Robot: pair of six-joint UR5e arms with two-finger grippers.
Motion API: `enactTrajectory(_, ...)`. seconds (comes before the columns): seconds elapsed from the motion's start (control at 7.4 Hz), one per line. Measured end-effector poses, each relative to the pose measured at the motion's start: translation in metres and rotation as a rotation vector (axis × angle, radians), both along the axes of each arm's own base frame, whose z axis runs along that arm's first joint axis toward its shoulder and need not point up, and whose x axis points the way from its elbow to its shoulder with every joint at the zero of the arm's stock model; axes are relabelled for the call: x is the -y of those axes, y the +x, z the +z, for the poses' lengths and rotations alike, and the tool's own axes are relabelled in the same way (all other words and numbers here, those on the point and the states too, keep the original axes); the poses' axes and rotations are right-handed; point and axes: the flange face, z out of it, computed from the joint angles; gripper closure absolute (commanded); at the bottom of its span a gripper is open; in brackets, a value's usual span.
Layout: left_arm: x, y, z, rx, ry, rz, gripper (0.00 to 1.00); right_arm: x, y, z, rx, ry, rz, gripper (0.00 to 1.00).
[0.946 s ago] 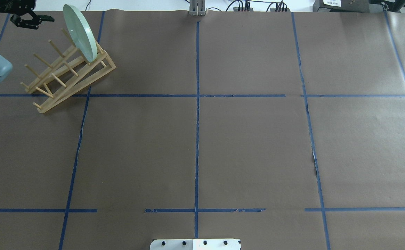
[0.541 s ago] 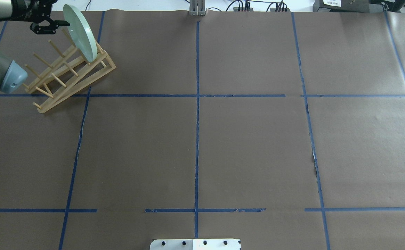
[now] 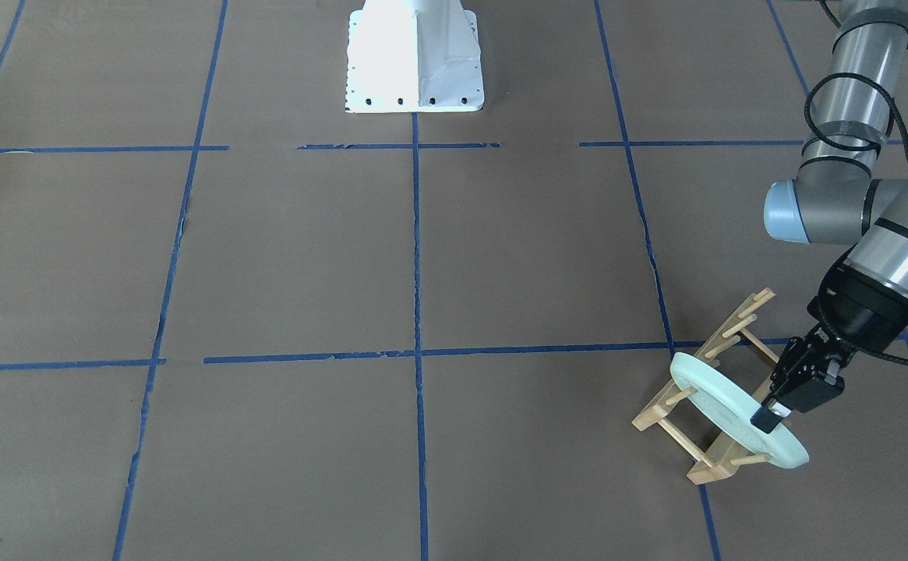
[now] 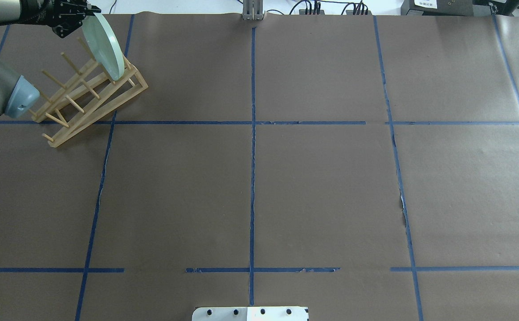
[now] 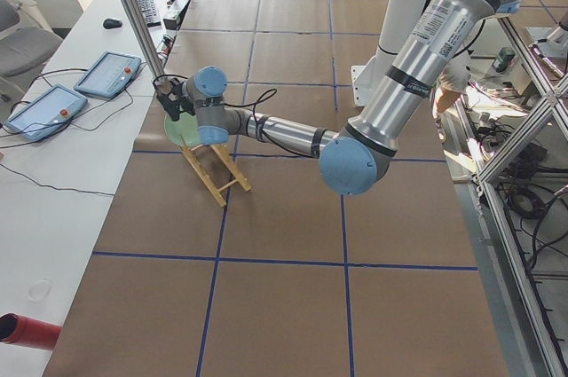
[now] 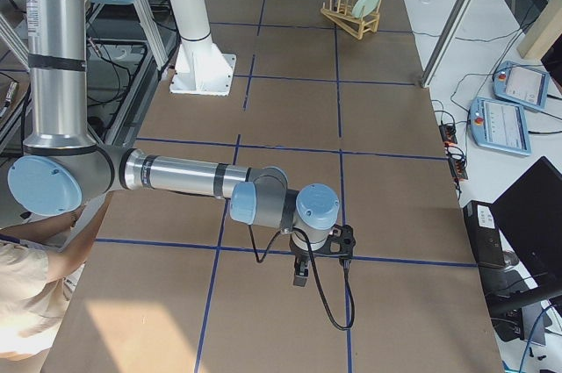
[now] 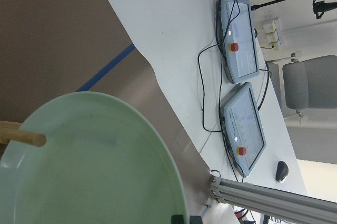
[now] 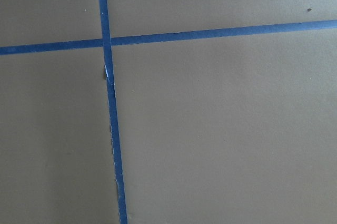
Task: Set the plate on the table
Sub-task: 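Grip the plate rim with the left gripper and lift it out of the rack, then carry the plate toward the robot and lower it flat onto the table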
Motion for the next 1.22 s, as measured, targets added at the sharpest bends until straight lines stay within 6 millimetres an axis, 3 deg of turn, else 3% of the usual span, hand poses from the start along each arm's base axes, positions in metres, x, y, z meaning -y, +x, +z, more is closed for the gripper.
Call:
enactTrajectory(0.27,0.003,-0.032,-0.020,-0.018,0.033,-0.039,1.00,0.000,0.000,0.000,0.000,0.000,0.000,0.00)
enactTrajectory(0.54,-0.004,-0.062,-0.063,-0.100,0.050,-0.079,1.00,0.000,0.000,0.000,0.000,0.000,0.000,0.00)
enactTrajectory(0.68,-0.008,-0.067,-0.091,-0.148,0.049,-0.083,1.00,0.000,0.000,0.000,0.000,0.000,0.000,0.00)
enactTrajectory(0.81,-0.009,-0.058,-0.121,-0.157,0.036,-0.054,1.00,0.000,0.000,0.000,0.000,0.000,0.000,0.00)
enactTrajectory(0.95,-0.009,-0.037,-0.157,-0.116,0.013,0.006,1.00,0.000,0.000,0.000,0.000,0.000,0.000,0.00)
enactTrajectory(1.22,-0.025,0.034,-0.219,0.070,-0.026,0.154,1.00,0.000,0.000,0.000,0.000,0.000,0.000,0.00)
